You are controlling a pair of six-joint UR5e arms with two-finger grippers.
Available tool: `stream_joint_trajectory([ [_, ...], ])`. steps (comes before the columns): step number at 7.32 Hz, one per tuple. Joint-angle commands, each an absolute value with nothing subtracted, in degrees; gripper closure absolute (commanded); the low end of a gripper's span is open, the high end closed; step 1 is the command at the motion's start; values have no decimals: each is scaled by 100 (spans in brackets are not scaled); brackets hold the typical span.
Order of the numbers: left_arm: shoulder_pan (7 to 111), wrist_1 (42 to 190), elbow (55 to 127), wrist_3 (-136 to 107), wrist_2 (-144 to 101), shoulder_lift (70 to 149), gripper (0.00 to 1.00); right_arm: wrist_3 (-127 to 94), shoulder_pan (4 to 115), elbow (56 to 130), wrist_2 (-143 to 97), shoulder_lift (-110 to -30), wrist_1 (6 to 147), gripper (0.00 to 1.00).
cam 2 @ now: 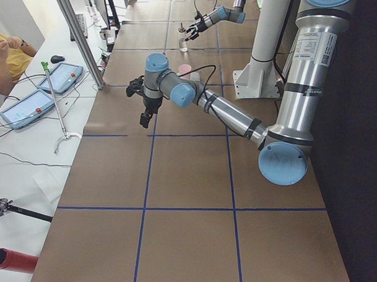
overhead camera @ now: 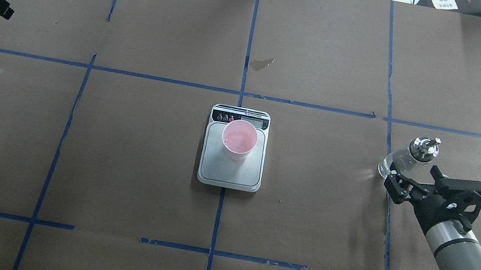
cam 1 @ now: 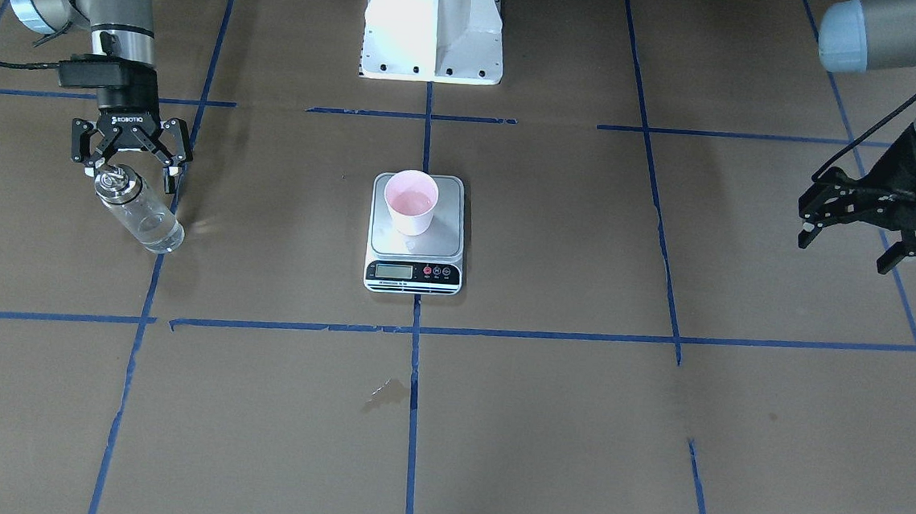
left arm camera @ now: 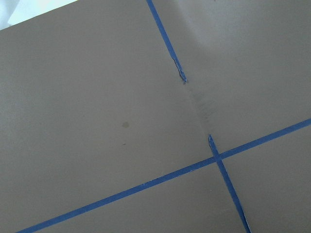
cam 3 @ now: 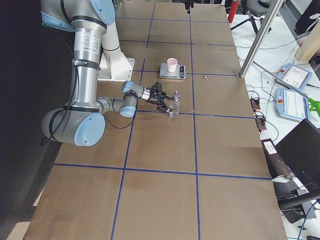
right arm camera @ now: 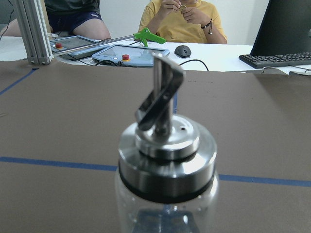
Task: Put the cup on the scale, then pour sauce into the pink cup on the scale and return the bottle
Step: 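Grasp the glass sauce bottle with the right gripper and lift it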
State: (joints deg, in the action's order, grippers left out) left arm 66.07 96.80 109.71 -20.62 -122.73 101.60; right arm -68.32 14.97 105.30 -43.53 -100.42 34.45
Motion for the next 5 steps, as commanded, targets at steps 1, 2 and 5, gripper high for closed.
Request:
stream_joint_trajectory([
  [1, 6618, 9677, 10986, -2074, -12270, 10160, 0, -6829, 1485, 10529, -4289, -10028, 3445, 0],
  [2, 6618, 9677, 11004, -2083, -12261, 10082, 0, -6820, 1503, 10529, -4289, -10011, 3445, 0],
  [5, 6618, 9686, 11021, -2083, -12261, 10063, 0, -6680, 1626, 10187, -4315, -9712, 3428, 1],
])
